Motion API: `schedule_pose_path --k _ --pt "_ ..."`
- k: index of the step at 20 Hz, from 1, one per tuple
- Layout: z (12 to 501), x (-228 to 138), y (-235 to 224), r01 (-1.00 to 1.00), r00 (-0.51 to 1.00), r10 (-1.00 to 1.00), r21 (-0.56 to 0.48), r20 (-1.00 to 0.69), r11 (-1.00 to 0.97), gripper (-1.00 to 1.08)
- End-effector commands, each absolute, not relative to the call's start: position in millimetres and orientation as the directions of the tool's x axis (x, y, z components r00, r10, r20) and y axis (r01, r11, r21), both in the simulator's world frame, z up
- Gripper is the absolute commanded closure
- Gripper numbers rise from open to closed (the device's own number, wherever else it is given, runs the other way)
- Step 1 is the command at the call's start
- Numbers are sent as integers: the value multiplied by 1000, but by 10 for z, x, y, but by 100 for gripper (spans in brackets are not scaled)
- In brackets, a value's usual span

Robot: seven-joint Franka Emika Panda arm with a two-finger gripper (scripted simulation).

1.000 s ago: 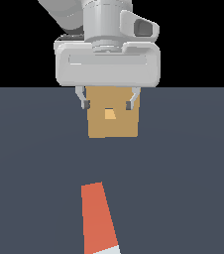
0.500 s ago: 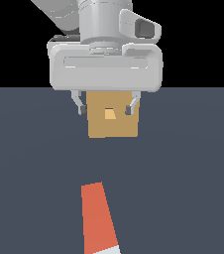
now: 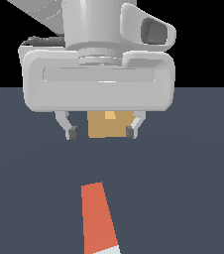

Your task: Insert the peg into the horizontal hole in a box.

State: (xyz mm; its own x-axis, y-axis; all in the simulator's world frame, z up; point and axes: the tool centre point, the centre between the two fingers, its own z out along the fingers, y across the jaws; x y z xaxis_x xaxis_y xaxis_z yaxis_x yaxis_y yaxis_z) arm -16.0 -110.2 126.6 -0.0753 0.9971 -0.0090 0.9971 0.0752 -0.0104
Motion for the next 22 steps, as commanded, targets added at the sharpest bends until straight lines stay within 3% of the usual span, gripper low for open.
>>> schedule_pose_path --k 1,12,22 --pt "1183 -166 -1325 995 -101 995 -9 -8 101 -92" --pt "836 -83 -2224 978 -210 978 -3 -2 210 -92" --pt "684 12 -2615 966 -258 966 0 0 258 -92"
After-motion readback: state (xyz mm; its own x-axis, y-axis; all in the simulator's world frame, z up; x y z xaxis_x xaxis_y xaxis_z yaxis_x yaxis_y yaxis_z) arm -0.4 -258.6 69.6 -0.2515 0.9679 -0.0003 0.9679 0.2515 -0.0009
